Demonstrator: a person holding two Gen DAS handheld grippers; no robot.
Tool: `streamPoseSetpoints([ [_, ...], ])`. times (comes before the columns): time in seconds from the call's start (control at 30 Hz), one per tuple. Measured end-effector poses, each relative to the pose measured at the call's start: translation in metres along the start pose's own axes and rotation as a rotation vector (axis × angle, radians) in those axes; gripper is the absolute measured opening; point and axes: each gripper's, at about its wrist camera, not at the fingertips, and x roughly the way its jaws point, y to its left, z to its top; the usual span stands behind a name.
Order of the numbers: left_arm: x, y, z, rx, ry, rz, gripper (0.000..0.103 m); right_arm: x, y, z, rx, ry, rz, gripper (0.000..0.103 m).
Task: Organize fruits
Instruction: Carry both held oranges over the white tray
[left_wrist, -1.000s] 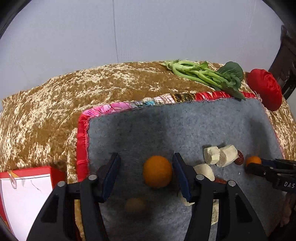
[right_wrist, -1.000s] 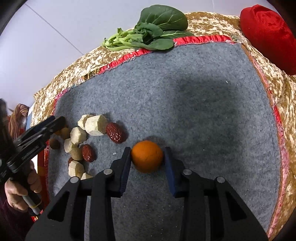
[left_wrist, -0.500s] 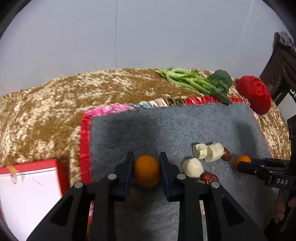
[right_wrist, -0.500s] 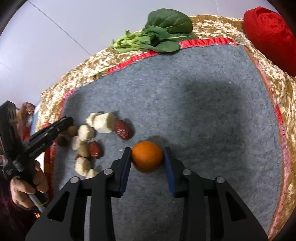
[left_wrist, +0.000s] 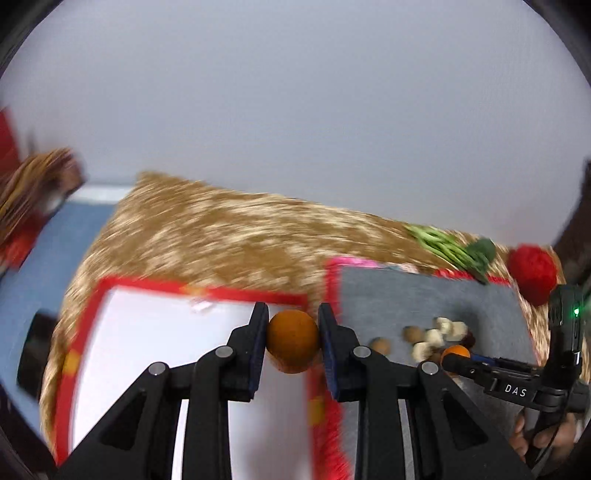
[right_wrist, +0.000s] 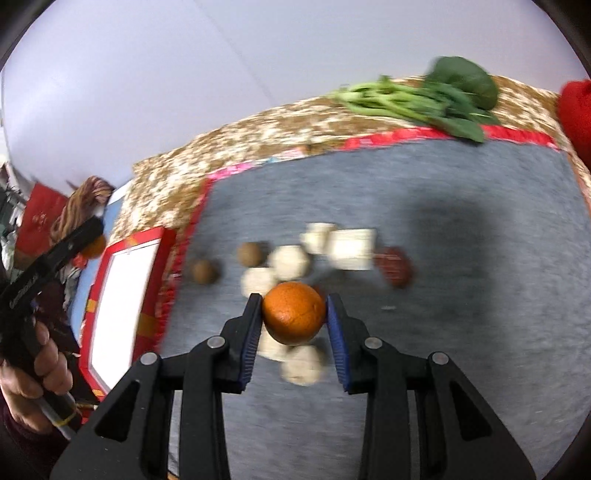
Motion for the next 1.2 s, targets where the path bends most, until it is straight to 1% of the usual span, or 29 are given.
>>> streamPoseSetpoints([
  [0.03, -0.011, 0.017, -0.004, -0.032, -0.011, 0.038, 0.026, 0.003, 0.011, -0.001, -0.01, 0.003, 0.02, 0.037],
  [0.1, -0.023, 0.036, -0.009, -0.062, -0.025, 0.092, 0.026, 0.008, 0.029, -0.002, -0.029, 0.004, 0.049, 0.037],
  [0.13, -0.03, 0.048, -0.014, -0.081, -0.03, 0.13, 0.026, 0.009, 0.043, -0.004, -0.054, 0.001, 0.071, 0.037],
  [0.2, -0.04, 0.068, -0.024, -0.109, -0.027, 0.182, 0.026, 0.01, 0.07, -0.009, -0.098, -0.005, 0.112, 0.037],
  [0.27, -0.042, 0.09, -0.038, -0.143, 0.005, 0.229, 0.027, 0.012, 0.095, -0.015, -0.136, -0.013, 0.159, 0.037],
  [0.33, -0.04, 0.102, -0.046, -0.163, 0.041, 0.257, 0.027, 0.015, 0.128, -0.025, -0.198, -0.021, 0.219, 0.037],
  [0.43, -0.033, 0.112, -0.052, -0.157, 0.087, 0.305, 0.027, 0.017, 0.167, -0.045, -0.282, -0.019, 0.281, 0.037],
  [0.5, -0.027, 0.116, -0.054, -0.16, 0.109, 0.316, 0.027, 0.022, 0.188, -0.06, -0.329, -0.009, 0.306, 0.037],
  [0.57, -0.022, 0.116, -0.055, -0.141, 0.133, 0.341, 0.027, 0.03, 0.205, -0.071, -0.363, 0.006, 0.309, 0.037],
  [0.63, -0.021, 0.116, -0.055, -0.12, 0.144, 0.347, 0.027, 0.038, 0.217, -0.083, -0.389, 0.034, 0.309, 0.037],
  [0.77, -0.02, 0.118, -0.058, -0.08, 0.154, 0.387, 0.027, 0.054, 0.224, -0.093, -0.429, 0.065, 0.279, 0.037],
  [0.87, -0.018, 0.127, -0.061, -0.093, 0.173, 0.413, 0.028, 0.059, 0.223, -0.095, -0.44, 0.086, 0.277, 0.037],
  [0.93, -0.017, 0.13, -0.061, -0.102, 0.18, 0.415, 0.028, 0.063, 0.224, -0.096, -0.448, 0.105, 0.278, 0.037],
  [1.03, -0.016, 0.128, -0.06, -0.099, 0.179, 0.419, 0.029, 0.07, 0.231, -0.103, -0.502, 0.122, 0.243, 0.038],
  [1.1, -0.02, 0.126, -0.058, -0.106, 0.155, 0.418, 0.034, 0.072, 0.235, -0.106, -0.535, 0.128, 0.216, 0.038],
  [1.17, -0.024, 0.122, -0.055, -0.105, 0.122, 0.418, 0.049, 0.072, 0.236, -0.108, -0.547, 0.134, 0.207, 0.038],
  [1.2, -0.028, 0.119, -0.053, -0.099, 0.09, 0.418, 0.051, 0.069, 0.236, -0.106, -0.549, 0.126, 0.211, 0.04],
])
